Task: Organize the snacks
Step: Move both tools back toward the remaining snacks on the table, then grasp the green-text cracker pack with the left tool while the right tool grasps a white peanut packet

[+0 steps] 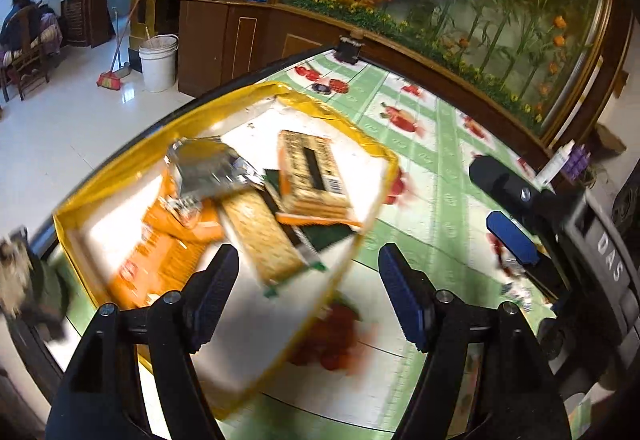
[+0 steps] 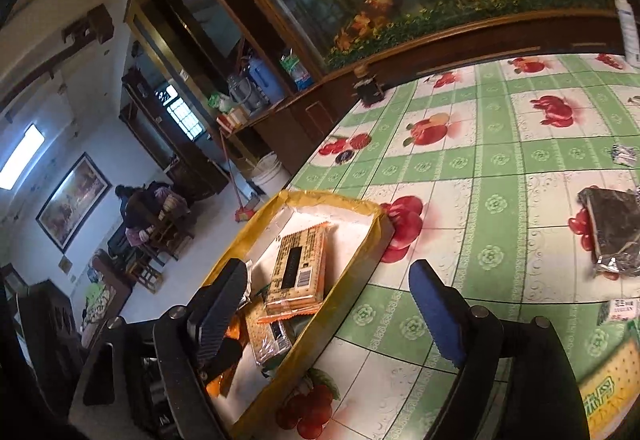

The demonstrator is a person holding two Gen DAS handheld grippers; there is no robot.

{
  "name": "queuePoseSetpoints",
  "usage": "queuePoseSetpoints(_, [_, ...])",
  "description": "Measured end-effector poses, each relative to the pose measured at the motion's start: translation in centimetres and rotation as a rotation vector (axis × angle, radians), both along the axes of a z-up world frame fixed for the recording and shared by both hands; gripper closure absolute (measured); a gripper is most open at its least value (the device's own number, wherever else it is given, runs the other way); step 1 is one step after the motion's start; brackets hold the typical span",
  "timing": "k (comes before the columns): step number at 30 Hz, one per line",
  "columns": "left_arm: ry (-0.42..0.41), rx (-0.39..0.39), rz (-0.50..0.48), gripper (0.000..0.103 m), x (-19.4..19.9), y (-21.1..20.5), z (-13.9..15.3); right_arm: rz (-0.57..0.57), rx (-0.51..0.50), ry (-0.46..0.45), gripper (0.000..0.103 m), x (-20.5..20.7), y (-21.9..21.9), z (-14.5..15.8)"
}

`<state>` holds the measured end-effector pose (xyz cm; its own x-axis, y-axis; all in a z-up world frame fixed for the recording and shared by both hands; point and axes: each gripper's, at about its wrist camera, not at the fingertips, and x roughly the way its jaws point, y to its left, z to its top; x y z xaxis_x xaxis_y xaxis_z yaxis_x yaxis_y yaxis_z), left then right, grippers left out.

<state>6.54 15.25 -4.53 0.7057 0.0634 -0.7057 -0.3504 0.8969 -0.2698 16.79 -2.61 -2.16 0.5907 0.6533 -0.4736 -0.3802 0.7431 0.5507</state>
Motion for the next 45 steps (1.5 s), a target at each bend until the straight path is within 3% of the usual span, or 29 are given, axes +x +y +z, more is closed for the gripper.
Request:
queuePoseSetpoints(3, [-0.006,-0.011,0.027,0.031,-0.5,-1.9,-0.2,-0.081,0.042,-0.044,0.011,-1.2,-1.9,1.0])
queuePoseSetpoints(6, [0.03,-0.058,-0.043,0.031,-0.2,-3.8,-0.6,-0.147,0.043,-0.082,0.01,-2.3,-3.1,2.0])
queuePoseSetpoints(8, [0.029,-0.124,-0.065,0.031,-0.5,-4.4,-0.8,-0.202,0.015,-0.116,0.009,-3.1,-3.8,2.8])
queuePoseSetpoints(12, [-0.024,-0.182,-0.069,0.031,-1.5,-5.2,-0.2,-0.329,-0.057,-0.162,0.005,-4.3,-5.0,4.0])
queuePoseSetpoints(18, [-0.084,-0.327,-0.048,0.031,-2.7,-4.9,0.1,-0.48,0.055,-0.184,0.004,-6.6,-7.4,4.2])
queuePoseSetpoints(23, [-0.109,-0.315,-0.078,0.031,-3.5,-6.5,1.0,-0.485,0.152,-0.24,0.003,-7.7,-8.6,4.3])
queuePoseSetpoints(26, [-0.121,-0.319,-0.09,0.031,-3.7,-7.3,1.1,-0.435,0.137,-0.229,0.003,-7.4,-8.8,4.7])
queuePoseSetpoints(31, [-0.147,-0.381,-0.153,0.031,-4.1,-9.3,1.0,-0.416,0.261,-0.248,0.003,-8.2,-11.8,3.8])
queuePoseSetpoints(35, [-0.119,-0.368,-0.246,0.031,-3.7,-11.3,1.2,-0.434,0.311,-0.213,0.003,-8.2,-14.3,3.2])
queuePoseSetpoints(37, [-0.107,-0.374,-0.265,0.031,-3.7,-11.4,1.2,-0.494,0.271,-0.154,0.003,-7.8,-16.0,3.7])
queuePoseSetpoints(39, [-0.112,-0.348,-0.266,0.031,-3.6,-11.1,1.4,-0.56,0.151,-0.035,0.003,-6.6,-17.8,4.5])
queuePoseSetpoints(42, [-0.098,-0.31,-0.265,0.031,-2.7,-10.4,1.3,-0.459,0.169,0.102,0.003,-4.8,-22.0,5.0])
queuePoseSetpoints(43, [-0.092,-0.295,-0.27,0.031,-2.5,-10.3,1.3,-0.432,0.16,0.1,0.003,-4.8,-23.3,5.5])
queuePoseSetpoints(45, [-0.089,-0.229,-0.278,0.031,-2.0,-10.5,1.4,-0.388,0.072,0.006,0.003,-5.8,-25.1,7.5])
